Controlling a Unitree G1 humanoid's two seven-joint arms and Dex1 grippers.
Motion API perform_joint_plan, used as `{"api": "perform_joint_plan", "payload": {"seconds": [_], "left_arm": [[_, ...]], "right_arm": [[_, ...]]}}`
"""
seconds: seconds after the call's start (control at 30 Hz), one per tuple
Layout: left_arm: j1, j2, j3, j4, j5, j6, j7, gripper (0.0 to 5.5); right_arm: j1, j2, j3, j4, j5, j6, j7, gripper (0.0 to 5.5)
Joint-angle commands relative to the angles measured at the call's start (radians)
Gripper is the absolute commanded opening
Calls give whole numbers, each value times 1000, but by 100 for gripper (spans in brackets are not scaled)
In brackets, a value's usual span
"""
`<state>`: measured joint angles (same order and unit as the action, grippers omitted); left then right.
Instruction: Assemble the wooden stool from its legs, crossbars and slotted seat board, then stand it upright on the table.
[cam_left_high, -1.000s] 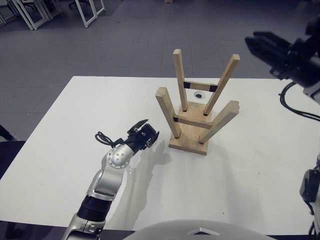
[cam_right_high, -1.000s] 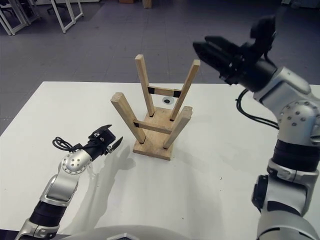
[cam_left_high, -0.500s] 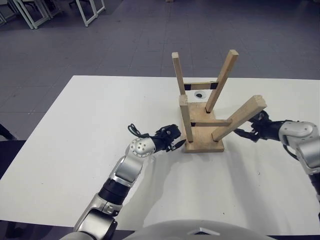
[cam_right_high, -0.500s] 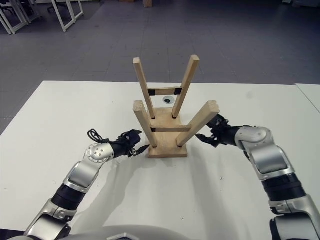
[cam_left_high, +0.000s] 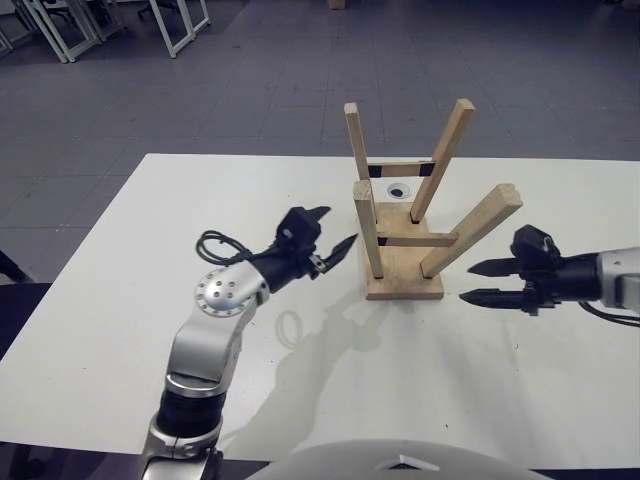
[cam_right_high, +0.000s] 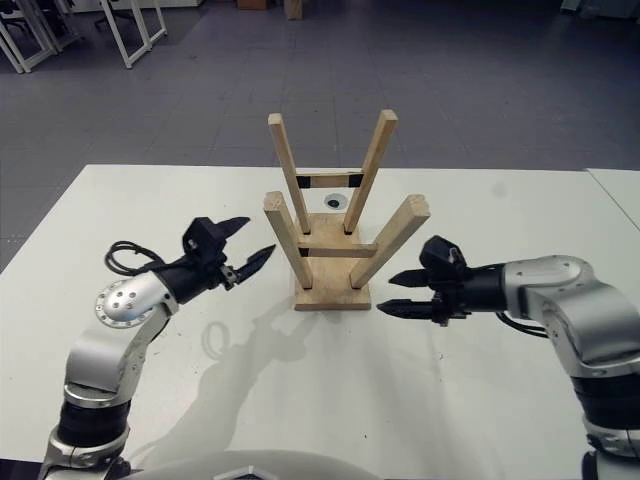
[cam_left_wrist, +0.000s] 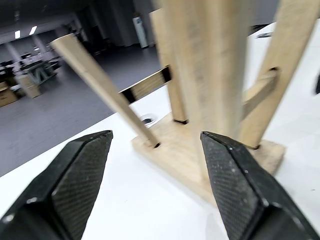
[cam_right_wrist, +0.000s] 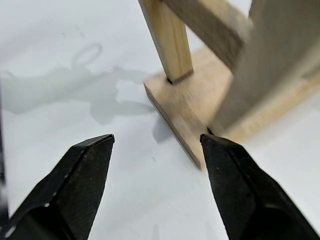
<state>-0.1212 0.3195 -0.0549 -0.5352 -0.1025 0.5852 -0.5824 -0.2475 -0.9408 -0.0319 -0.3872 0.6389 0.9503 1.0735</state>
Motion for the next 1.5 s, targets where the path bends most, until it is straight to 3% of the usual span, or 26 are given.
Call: {"api": "perform_joint_plan", "payload": {"seconds": [0.03, 0.2, 0.37, 0.43, 0.63, 0.83, 1.0, 1.1, 1.17, 1.27, 1.4, 1.5], "left_arm": [[6, 34, 62, 27, -25, -3, 21, 326], [-19, 52, 135, 103, -19, -59, 84, 326], [12, 70, 124, 174, -4, -118, 100, 326], [19, 70, 118, 186, -2, -132, 104, 326], [8, 55, 106, 201, 19, -165, 155, 326], [-19, 66, 177, 246, 49, -212, 255, 326], [-14, 95, 244, 278, 56, -222, 294, 326], [-23, 86, 249, 290, 60, -220, 319, 326], [-23, 73, 228, 285, 65, -220, 326, 326], [-7, 69, 212, 280, 65, -214, 328, 326], [11, 64, 211, 265, 44, -204, 318, 326], [4, 79, 244, 257, 0, -209, 293, 326]], "right_arm": [[-56, 52, -25, -85, 95, 93, -71, 318], [-96, 112, -5, -56, 52, 73, -197, 318], [101, -125, 80, 12, -95, -191, 92, 318], [68, -115, 94, 131, -153, -263, 101, 318], [-220, 172, 85, 536, -322, -424, -209, 318], [-255, 300, 75, 521, -297, -459, -234, 318], [-70, 125, 35, 74, 19, -248, 72, 318], [-99, 188, -24, -109, 361, -55, -15, 318], [-144, 216, -34, -59, 328, -45, -109, 318], [-128, 127, -88, -13, 312, -28, -106, 318], [83, -71, -112, -29, 264, -71, 146, 318], [145, -104, -170, -43, 319, -68, 238, 318]]}}
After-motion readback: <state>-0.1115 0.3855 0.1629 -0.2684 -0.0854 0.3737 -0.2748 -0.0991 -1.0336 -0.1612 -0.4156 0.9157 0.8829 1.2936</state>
